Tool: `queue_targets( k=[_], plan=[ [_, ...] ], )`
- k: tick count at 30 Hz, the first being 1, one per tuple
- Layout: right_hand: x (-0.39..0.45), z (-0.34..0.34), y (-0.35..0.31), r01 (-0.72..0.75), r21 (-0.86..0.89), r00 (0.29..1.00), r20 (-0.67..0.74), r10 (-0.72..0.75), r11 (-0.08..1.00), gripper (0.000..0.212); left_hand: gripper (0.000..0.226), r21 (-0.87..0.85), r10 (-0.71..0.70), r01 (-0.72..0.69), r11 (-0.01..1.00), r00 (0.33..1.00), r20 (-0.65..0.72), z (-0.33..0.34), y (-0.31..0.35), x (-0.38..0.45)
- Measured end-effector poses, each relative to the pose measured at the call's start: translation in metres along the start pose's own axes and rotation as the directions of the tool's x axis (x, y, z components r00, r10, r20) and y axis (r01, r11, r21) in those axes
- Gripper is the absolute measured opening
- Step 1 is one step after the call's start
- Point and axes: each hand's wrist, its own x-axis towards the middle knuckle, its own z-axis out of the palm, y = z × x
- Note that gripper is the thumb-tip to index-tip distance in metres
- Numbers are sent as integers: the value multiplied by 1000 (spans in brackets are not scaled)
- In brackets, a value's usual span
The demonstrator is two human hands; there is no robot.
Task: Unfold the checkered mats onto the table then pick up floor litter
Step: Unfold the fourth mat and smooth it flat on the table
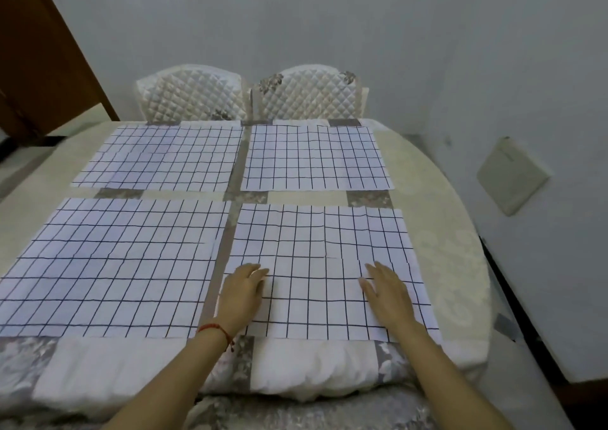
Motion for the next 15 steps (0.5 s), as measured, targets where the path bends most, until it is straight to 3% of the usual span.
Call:
queue_targets(
  k=[3, 5, 7, 9, 12, 15],
  plan=[
    [25, 8, -7, -21, -51, 999, -30, 20, 998, 54, 27, -47, 22, -20, 999, 999, 34, 19, 10, 39],
    [40, 16, -9, -49, -87, 998, -44, 45, 995, 60, 41, -65, -41, 46, 997, 996, 76, 31, 13, 62],
    [53, 27, -4, -75, -123, 995, -68, 67, 990, 85, 72, -43, -116, 125, 991, 978, 171, 44, 9, 79],
    [62, 38, 10, -113, -172, 992, -75, 101, 979, 106, 87, -22, -174, 184, 983, 958, 230, 61, 3, 86],
    [66, 49, 27, -122, -224, 992, -65, 110, 967, 97, 100, 7, -209, 213, 977, 951, 229, 75, -4, 82],
    [68, 51, 33, -97, -236, 995, -58, 86, 967, 86, 97, 31, -248, 247, 968, 944, 218, 76, -4, 75]
  ],
)
